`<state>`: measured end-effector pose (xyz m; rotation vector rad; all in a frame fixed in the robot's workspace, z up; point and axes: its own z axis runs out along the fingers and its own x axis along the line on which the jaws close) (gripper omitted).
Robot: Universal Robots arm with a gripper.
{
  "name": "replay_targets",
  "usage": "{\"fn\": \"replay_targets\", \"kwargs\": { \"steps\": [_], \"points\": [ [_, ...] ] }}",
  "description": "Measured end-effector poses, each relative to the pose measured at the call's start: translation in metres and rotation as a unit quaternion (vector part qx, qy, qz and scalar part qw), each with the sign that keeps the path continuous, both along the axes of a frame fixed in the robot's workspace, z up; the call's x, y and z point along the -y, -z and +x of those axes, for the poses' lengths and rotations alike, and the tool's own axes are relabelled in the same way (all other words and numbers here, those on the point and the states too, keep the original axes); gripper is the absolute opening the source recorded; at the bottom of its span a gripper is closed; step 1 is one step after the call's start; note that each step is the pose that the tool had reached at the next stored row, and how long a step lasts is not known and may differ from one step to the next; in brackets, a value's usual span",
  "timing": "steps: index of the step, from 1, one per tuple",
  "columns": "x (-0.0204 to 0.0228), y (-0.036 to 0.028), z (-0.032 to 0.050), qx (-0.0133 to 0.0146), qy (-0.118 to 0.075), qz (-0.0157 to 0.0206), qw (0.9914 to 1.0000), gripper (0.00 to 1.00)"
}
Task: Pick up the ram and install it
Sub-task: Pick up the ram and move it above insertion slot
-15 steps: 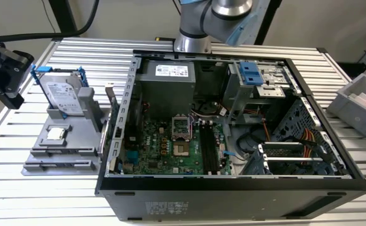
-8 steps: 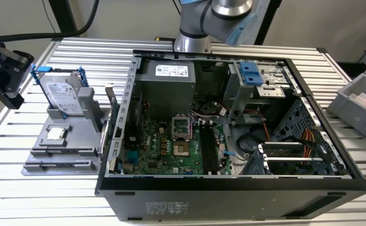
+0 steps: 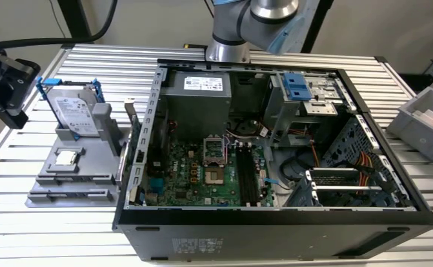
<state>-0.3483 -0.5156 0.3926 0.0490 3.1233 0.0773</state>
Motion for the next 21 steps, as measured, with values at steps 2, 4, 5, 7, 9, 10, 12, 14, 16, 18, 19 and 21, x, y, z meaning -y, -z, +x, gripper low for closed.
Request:
{"fn": "replay_targets", "kwargs": {
  "steps": [2, 4, 5, 7, 9, 10, 12, 14, 16, 18, 19, 21],
  "points": [
    [0.0000, 0.0000, 0.0000, 0.0000, -0.005, 0.0000, 0.99999, 0.00],
    [0.0000, 0.0000, 0.0000, 0.0000, -0.005, 0.0000, 0.99999, 0.00],
    [0.0000, 0.0000, 0.0000, 0.0000, -0.005, 0.0000, 0.99999, 0.00],
    [0.0000, -0.0001, 0.0000, 0.0000, -0.006, 0.0000, 0.99998, 0.00],
    [0.0000, 0.0000, 0.0000, 0.0000, -0.006, 0.0000, 0.99998, 0.00],
    [0.0000, 0.0000, 0.0000, -0.0001, -0.007, 0.0000, 0.99998, 0.00],
    [0.0000, 0.0000, 0.0000, 0.0000, -0.011, 0.0000, 0.99994, 0.00],
    [0.0000, 0.0000, 0.0000, 0.0000, -0.016, 0.0000, 0.99987, 0.00],
    [0.0000, 0.0000, 0.0000, 0.0000, -0.022, 0.0000, 0.99975, 0.00],
    [0.0000, 0.0001, 0.0000, 0.0000, -0.031, 0.0000, 0.99952, 0.00],
    [0.0000, 0.0001, 0.0000, 0.0000, -0.036, 0.0000, 0.99936, 0.00],
    [0.0000, 0.0001, 0.0000, 0.0000, -0.045, 0.0001, 0.99899, 0.00]
  ]
}}
